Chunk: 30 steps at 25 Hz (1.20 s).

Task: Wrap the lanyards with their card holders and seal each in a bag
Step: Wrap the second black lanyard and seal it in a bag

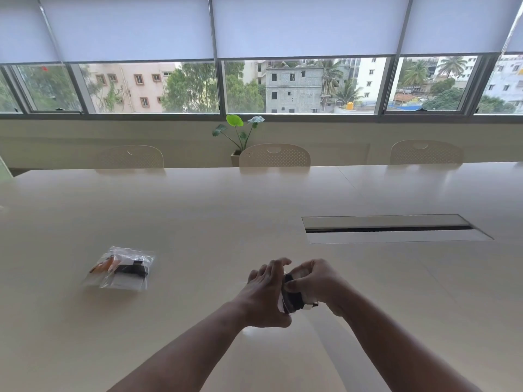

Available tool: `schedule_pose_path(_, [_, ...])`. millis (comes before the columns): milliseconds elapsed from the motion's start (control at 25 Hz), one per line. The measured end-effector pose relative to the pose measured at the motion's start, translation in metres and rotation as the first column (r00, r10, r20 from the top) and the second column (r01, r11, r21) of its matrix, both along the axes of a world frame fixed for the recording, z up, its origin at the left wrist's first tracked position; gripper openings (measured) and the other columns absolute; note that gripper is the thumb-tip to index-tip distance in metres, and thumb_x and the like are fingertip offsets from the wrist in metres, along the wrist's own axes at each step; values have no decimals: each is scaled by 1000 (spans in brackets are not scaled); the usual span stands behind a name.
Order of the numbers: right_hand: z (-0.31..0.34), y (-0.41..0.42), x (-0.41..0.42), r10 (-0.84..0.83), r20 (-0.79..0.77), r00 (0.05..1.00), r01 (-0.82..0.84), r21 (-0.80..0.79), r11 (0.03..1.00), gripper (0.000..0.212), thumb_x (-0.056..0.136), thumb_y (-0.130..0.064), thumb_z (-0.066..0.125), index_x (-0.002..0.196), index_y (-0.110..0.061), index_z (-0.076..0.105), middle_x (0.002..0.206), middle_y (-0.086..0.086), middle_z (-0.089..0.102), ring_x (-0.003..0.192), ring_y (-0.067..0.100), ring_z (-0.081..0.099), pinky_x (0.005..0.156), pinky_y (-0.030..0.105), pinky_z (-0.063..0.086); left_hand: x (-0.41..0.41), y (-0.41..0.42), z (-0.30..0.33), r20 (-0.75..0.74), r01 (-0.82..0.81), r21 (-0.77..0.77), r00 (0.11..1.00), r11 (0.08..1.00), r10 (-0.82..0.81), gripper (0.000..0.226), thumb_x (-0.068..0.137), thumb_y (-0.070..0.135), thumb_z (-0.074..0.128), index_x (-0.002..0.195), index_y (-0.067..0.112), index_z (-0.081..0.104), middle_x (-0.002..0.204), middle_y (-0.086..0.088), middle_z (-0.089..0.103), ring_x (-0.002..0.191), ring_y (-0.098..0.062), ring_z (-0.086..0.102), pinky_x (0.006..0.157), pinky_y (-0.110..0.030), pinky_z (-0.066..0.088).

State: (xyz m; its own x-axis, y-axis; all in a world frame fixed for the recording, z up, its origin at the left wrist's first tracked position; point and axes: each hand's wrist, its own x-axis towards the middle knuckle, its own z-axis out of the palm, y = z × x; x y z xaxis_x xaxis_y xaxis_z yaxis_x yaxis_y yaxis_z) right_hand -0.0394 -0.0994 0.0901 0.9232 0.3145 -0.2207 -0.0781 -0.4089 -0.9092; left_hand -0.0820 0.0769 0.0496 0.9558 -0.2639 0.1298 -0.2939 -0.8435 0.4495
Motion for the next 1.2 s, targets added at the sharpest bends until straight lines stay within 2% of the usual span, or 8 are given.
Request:
schedule_pose_path(200, [-2,5,-2,-55,-55,997,61,103,993,20,68,-8,89,81,-1,75,66,5,68,54,16,65,48,24,49,0,-4,1,28,-4,-2,1000,1000,4,103,60,46,68,145,33,11,134,10,40,125,-14,38,98,-27,26])
schedule_pose_path(400, [1,7,-3,-72,-61,996,75,41,996,23,71,-16,90,77,-8,69,63,-1,67,49,6,62,44,19,46,-3,-4,-2,40,-6,-51,999,999,8,102,61,40,68,144,35,9,119,15,39,119,-13,41,97,-25,25])
schedule_pose_path(560, [0,6,-5,-36,-65,997,37,17,999,21,76,-19,88,80,-11,69,61,-5,65,46,1,58,43,16,44,-3,-2,-2,51,13,-66,999,998,-10,108,60,39,70,146,37,5,118,13,38,117,-13,40,100,-23,24])
schedule_pose_path(680, [-1,6,-6,-14,-70,997,15,13,1000,21,77,-18,86,88,-6,72,63,-5,67,48,3,60,44,16,44,-3,0,0,69,-14,-40,998,999,17,118,57,53,76,149,35,4,126,9,41,120,-15,42,103,-26,25])
schedule_pose_path(760, [1,4,-4,-27,-64,998,28,22,999,21,77,-18,85,89,-7,73,64,-4,67,50,4,61,45,17,44,-3,1,1,98,-111,-15,989,994,112,123,50,72,75,148,30,13,132,9,43,120,-13,43,102,-28,26])
schedule_pose_path(920, [4,3,-1,-15,-64,998,19,59,998,15,76,-17,86,79,-12,72,62,-5,66,49,4,59,45,17,44,-6,-1,0,135,-214,56,969,975,205,97,49,87,66,124,32,38,119,14,50,107,-12,49,91,-28,29])
schedule_pose_path(1040, [2,6,-4,0,-58,998,4,65,998,17,76,-15,84,69,-14,68,59,-3,62,47,6,55,44,16,40,-8,-3,0,148,-159,67,978,985,148,80,56,80,66,115,34,38,110,16,51,98,-12,52,88,-28,33])
schedule_pose_path(1200, [-4,9,-6,-5,-54,999,8,63,998,21,78,-19,83,74,-13,63,59,-1,55,47,8,48,44,18,36,-10,-5,0,143,-121,80,984,989,108,72,60,71,65,115,32,38,109,13,52,95,-15,55,92,-34,42])
